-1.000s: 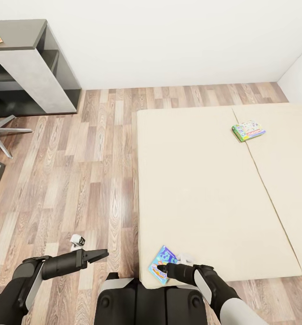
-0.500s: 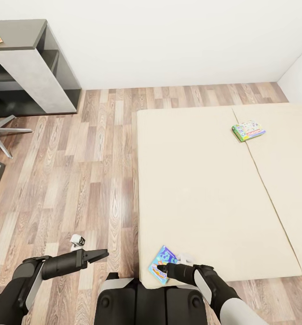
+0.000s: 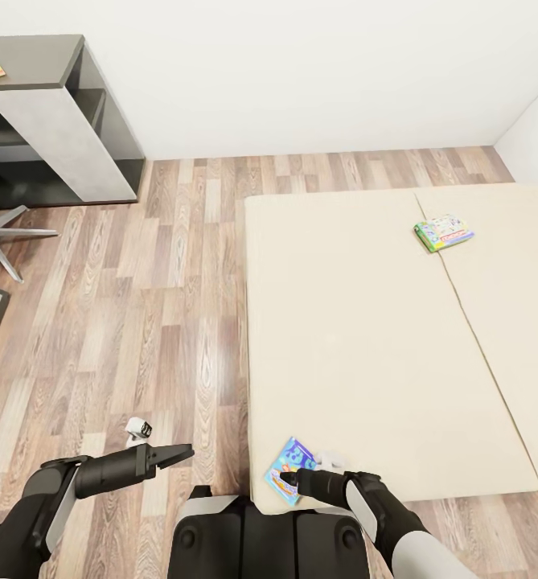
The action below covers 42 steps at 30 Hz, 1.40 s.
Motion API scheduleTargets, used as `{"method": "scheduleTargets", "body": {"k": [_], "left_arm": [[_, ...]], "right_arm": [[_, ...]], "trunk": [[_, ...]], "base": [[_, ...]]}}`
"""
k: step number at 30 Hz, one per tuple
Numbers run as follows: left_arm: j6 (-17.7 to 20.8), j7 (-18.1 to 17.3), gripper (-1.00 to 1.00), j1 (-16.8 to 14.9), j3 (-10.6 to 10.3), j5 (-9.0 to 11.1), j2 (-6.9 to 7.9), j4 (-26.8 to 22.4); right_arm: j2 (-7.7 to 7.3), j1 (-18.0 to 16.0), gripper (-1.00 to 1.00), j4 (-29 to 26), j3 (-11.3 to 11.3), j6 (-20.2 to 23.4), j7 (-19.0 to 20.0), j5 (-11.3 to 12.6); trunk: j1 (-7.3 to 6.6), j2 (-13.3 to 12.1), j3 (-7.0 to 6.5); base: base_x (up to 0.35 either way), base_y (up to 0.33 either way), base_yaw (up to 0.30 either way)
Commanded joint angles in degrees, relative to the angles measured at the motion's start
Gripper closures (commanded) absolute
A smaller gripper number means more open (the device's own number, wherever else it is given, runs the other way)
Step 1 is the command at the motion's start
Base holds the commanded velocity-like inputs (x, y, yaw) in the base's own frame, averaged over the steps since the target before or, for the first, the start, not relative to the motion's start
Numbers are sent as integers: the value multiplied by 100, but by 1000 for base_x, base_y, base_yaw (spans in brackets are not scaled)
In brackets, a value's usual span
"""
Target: Put all the toys in the child's room - the three board games (two on the bed and one on the table), the two jigsaw puzzles on the table, and the tennis ball on the table - inside the toy box on the table in the child's room.
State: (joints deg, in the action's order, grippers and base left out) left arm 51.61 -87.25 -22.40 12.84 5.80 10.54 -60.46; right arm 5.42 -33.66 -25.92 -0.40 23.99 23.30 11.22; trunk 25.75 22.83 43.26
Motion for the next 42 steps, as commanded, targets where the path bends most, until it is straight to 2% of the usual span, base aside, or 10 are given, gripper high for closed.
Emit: {"method": "scheduleTargets", "body": {"k": [1,42], "left_arm": [[60,-20,-100,-1,-1,0,1,-1],[69,-26,-100,-1,-1,0,17,-1]], "right_arm": [[1,0,-100,-9,-4,44,-2,44],[3,0,-100,-7,-4,44,-2,45]], "trunk": [[3,8,6],[3,8,6]], "base": [[0,31,0],[0,32,0]]}}
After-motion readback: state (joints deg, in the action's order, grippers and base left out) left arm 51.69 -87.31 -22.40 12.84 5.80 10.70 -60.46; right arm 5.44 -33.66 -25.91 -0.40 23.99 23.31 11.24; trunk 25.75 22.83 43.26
